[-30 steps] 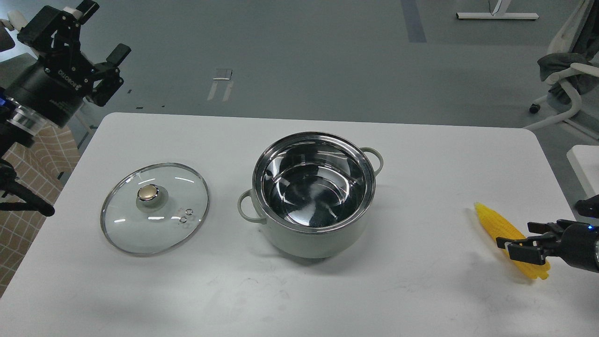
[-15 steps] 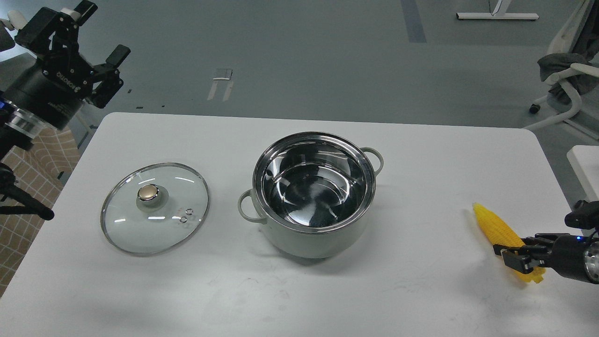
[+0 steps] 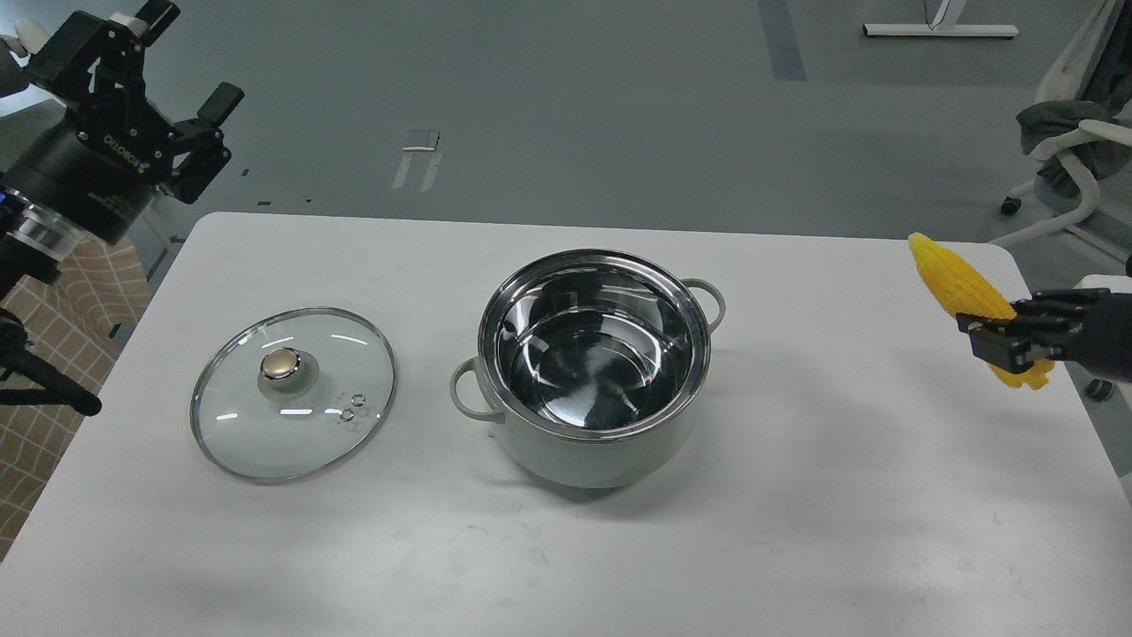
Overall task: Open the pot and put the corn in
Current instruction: 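Lift the corn cob and carry it over the open pot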
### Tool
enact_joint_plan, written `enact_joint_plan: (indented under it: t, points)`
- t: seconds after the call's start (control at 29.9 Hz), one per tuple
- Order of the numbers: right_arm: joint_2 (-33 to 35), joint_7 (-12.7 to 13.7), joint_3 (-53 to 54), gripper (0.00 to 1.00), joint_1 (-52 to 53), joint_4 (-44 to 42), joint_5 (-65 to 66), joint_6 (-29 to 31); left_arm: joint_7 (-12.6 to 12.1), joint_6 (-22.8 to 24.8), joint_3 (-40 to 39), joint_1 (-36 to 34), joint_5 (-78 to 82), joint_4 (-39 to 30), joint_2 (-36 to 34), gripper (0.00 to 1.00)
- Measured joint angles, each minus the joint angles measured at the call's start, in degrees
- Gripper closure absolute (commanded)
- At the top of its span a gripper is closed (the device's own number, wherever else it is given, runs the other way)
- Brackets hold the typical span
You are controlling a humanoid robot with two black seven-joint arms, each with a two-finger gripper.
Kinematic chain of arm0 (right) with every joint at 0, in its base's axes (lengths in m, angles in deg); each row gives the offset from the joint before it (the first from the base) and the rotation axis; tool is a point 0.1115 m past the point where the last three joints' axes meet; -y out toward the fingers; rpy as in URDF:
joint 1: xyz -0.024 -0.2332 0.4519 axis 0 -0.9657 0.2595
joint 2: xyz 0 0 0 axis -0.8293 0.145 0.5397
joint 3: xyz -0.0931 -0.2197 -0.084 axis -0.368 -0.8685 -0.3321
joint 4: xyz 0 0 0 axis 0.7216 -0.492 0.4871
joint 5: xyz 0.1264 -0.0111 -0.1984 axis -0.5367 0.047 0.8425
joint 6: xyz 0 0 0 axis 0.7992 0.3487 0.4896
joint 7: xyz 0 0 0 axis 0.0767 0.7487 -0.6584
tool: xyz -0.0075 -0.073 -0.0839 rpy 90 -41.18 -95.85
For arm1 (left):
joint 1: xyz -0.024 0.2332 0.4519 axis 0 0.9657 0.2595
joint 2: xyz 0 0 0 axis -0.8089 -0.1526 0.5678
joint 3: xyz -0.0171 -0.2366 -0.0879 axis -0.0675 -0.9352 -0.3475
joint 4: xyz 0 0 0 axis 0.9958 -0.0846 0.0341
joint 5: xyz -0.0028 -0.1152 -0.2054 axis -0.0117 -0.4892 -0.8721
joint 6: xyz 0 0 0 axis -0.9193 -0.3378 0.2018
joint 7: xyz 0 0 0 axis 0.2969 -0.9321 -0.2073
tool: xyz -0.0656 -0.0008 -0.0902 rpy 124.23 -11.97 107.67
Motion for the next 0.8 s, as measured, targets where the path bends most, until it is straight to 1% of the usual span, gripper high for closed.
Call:
enact_joint_plan:
  t: [0.17,0.3,0.37,0.5,0.6,0.74,0.8]
  points:
    - [-6.63,0.0,-7.61,1.0,11.42,-3.69,-3.12,1.6,0.0,0.0,0.0,0.0,0.0,0.02,0.14,0.1]
    - [-16.44,-0.02,-18.45,1.0,23.09,-7.76,-8.47,1.68,0.0,0.03,0.0,0.0,0.0,0.03,0.23,0.1]
    - [-20.4,0.0,-22.06,1.0,26.5,-8.78,-10.56,1.71,0.0,-0.02,0.0,0.0,0.03,0.08,0.25,0.1]
    - [-28.96,-0.03,-27.82,1.0,30.82,-9.67,-12.37,1.98,0.0,-0.32,0.0,0.0,0.13,0.1,1.03,0.09]
    - [-34.15,-0.02,-31.18,1.0,32.56,-10.06,-12.75,2.03,0.0,-0.59,0.0,-0.02,0.17,0.11,1.69,0.09]
    - [-40.02,-0.02,-33.83,1.0,33.14,-10.59,-13.97,2.05,0.0,-0.65,0.0,-0.07,0.18,0.18,2.13,0.09]
    - [-41.69,-0.01,-34.59,1.0,33.14,-10.91,-14.67,2.05,0.0,-0.66,0.07,-0.06,0.18,0.2,2.16,0.09]
